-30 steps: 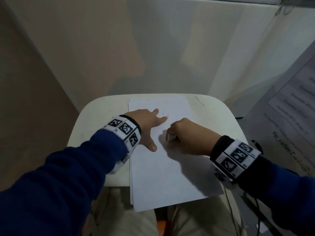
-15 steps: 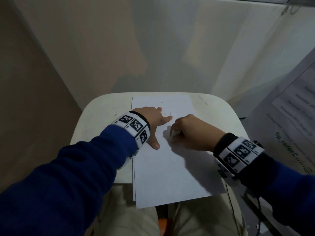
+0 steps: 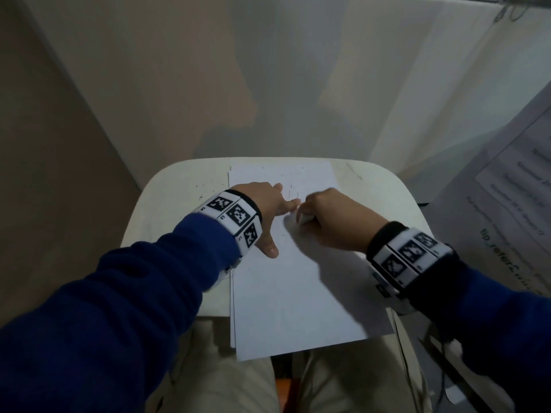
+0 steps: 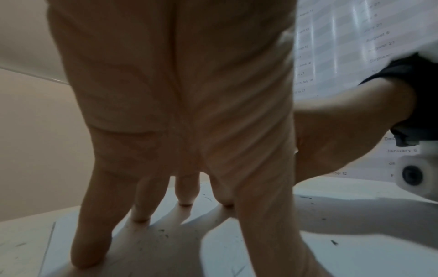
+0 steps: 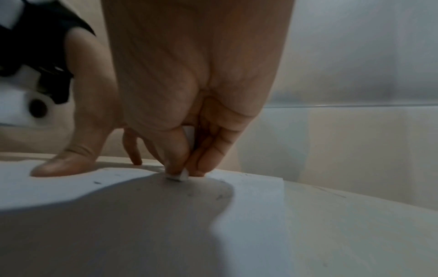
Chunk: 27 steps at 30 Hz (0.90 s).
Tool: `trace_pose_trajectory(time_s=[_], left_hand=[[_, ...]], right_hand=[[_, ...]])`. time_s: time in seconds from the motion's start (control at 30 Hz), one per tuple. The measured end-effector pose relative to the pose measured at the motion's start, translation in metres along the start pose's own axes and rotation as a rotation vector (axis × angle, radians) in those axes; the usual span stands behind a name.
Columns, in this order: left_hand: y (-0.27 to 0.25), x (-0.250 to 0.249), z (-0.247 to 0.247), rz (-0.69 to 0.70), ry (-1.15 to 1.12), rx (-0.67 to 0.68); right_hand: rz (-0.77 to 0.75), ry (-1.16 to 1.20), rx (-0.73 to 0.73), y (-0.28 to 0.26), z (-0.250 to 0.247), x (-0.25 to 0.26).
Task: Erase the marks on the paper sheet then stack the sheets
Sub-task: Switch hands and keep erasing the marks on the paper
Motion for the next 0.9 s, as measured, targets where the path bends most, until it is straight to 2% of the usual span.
trace_pose_trajectory(time_s=[0.13, 0.33, 0.5, 0.6, 0.8, 0.9], left_hand=[[-0.003, -0.002, -0.003, -0.009, -0.006, -0.015], [0.004, -0.002, 0.000, 0.003, 0.032, -0.001], [0.007, -0.007, -0.005, -0.012, 0.024, 0.022], [0.010, -0.009, -0.007, -0.018, 0.048, 0.019], [0.011, -0.006, -0.007, -0.026, 0.057, -0.004], [0.012, -0.006, -0.006, -0.019, 0.054, -0.002]], right_hand=[[0.022, 0.001, -0.079, 0.009, -0.005, -0.002], [-0.009, 0.021, 0.047, -0.024, 0.008, 0.007], [0.016, 0.002, -0.063, 0.006, -0.005, -0.001], [0.018, -0.002, -0.093, 0.001, -0.005, 0.000], [0.024, 0.057, 0.045, -0.019, 0.004, 0.002], [0.032, 0.020, -0.059, 0.000, -0.008, -0.008]])
Point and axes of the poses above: each hand's wrist, its own y-axis towards the middle knuckle, its own z-axis out of the palm, x = y × z, the point moved 9 cm from there along y, towards the middle knuckle
